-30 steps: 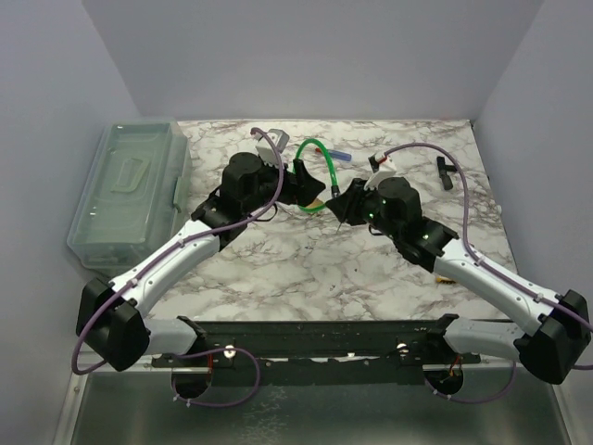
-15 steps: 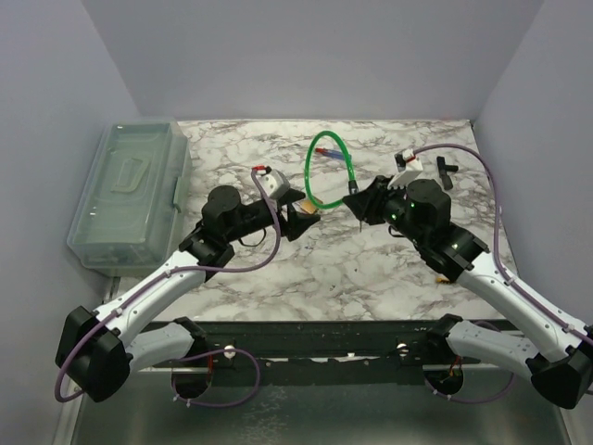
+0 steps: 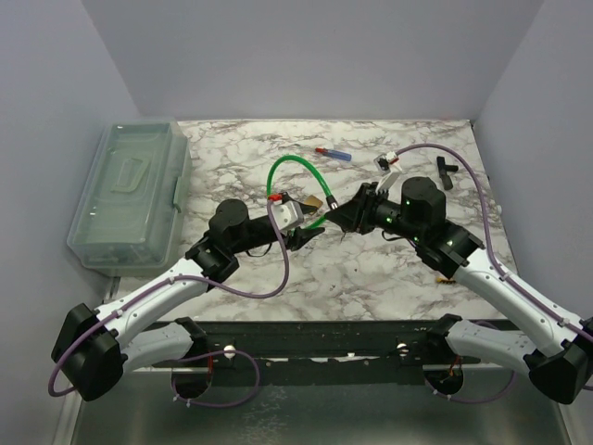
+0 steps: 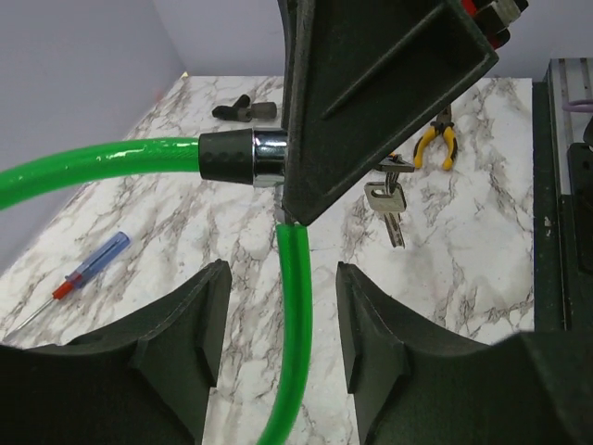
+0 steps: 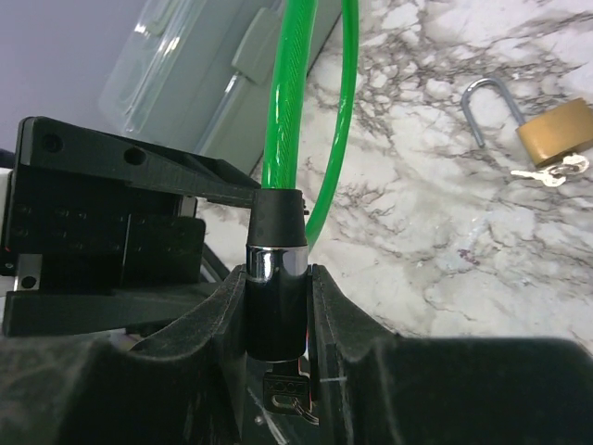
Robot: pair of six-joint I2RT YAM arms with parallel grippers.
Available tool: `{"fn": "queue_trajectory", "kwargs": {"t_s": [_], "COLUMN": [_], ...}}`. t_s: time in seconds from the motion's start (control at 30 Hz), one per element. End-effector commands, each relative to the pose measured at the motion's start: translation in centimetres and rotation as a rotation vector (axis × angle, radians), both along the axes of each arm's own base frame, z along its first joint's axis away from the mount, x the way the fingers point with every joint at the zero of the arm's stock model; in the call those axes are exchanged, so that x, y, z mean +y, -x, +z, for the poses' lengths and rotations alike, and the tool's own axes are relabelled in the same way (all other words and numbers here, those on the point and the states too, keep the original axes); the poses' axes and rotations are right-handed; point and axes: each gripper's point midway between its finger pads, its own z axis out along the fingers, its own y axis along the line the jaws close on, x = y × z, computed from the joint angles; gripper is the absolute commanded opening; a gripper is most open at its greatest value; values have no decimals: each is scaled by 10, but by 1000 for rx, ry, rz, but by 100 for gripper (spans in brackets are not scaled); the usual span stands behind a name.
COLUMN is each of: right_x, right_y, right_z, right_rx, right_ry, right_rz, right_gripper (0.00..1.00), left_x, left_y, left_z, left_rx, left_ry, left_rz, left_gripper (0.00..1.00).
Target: Unlock with the key
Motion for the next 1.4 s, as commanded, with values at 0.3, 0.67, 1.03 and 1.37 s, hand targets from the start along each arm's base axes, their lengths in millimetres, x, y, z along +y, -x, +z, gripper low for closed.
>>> {"fn": "queue_trajectory", "kwargs": {"t_s": [0.3, 0.67, 1.03, 1.37], "right_x": [19, 2, -8, -23], "right_y": [16, 16, 18, 4], "right_z": [34, 48, 57, 37], "right_rx": [-44, -85, -108, -95], "right_ry": [-138, -116, -111, -57], "right_rz": [134, 63, 26, -90], "right_gripper": [0, 0, 0, 0], "left_x": [-4, -2, -2, -6], "left_y": [1, -4, -10, -13], "left_z": [5, -2, -11, -39], "left_rx": [-74, -73, -57, 21], "left_ry": [-1, -31, -72, -184], "left_rz": [1, 31, 63, 61], "left_gripper": [0, 0, 0, 0]}}
